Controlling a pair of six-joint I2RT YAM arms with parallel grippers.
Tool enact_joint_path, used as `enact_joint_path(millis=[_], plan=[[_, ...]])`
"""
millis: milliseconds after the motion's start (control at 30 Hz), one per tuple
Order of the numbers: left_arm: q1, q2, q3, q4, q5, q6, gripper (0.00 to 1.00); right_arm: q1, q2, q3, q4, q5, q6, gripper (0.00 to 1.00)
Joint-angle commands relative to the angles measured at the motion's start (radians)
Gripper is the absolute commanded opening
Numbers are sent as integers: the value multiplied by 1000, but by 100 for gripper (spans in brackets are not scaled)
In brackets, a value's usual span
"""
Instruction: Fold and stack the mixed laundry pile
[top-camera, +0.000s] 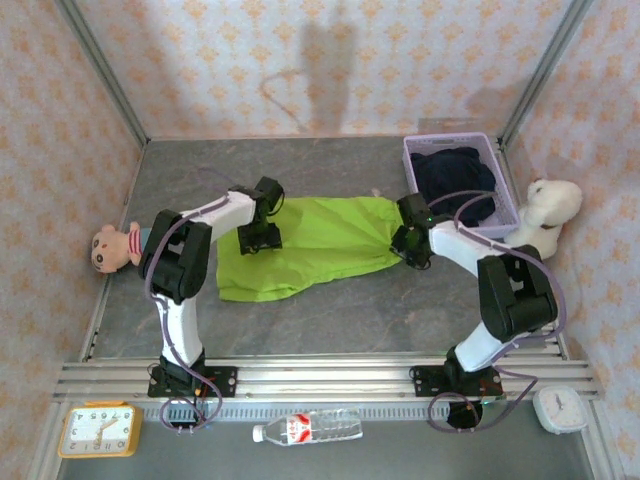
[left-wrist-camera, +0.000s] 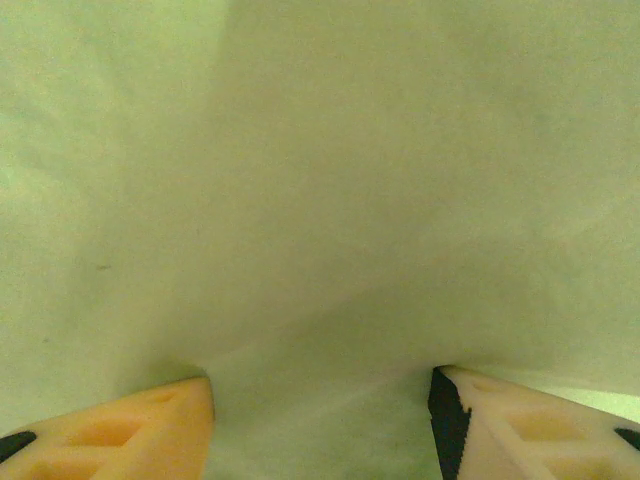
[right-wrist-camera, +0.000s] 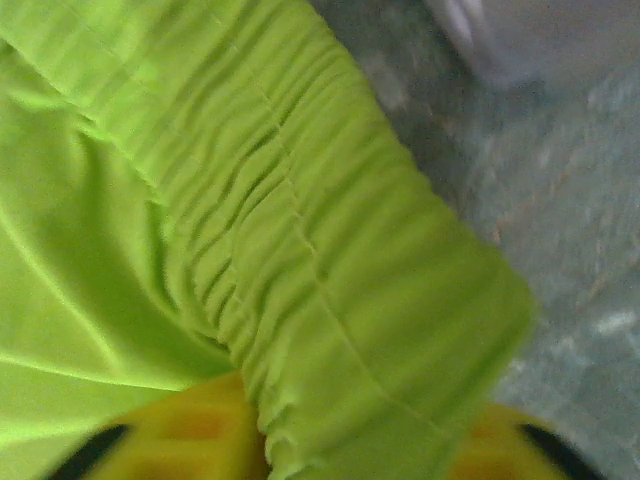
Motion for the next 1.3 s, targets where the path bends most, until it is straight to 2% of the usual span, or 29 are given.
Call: enact_joint_path(millis=[0,67,167,300,500,700,800,867,900,1067,1100,1267], plan=[[48,55,79,-100,-152,152,59,15,-94,-19,-28,-4,11,66],[55,56,149,-139,-166,197,60,14,-140,-11,-53,17,-24,85],[56,48,237,-179,-169,230,61,8,-148,35,-83,30,-119,99],[56,28,290,-204,-104,195,61,5,-55,114,-73,-16,-206,100],[55,-58,190,-134,8,101,62,9,124,228,-45,-12,-227,99],[56,-132,124,-84,117,35,62,65,289,341,-155,120,-277,100],[51,-168,89,-22,214,-30,61,77,347,348,-190,136,-277,90],[39,-185,65,39,262,-94,60,82,377,343,-197,122,-272,77],[32,-186,57,63,274,-116,60,83,386,336,-197,116,-270,68],[-46,-140,44,173,284,-234,54,84,393,313,-180,82,-272,9],[-64,-121,46,193,284,-250,53,84,388,317,-183,81,-281,2],[-151,31,111,179,221,-279,42,81,312,354,-240,135,-346,0]])
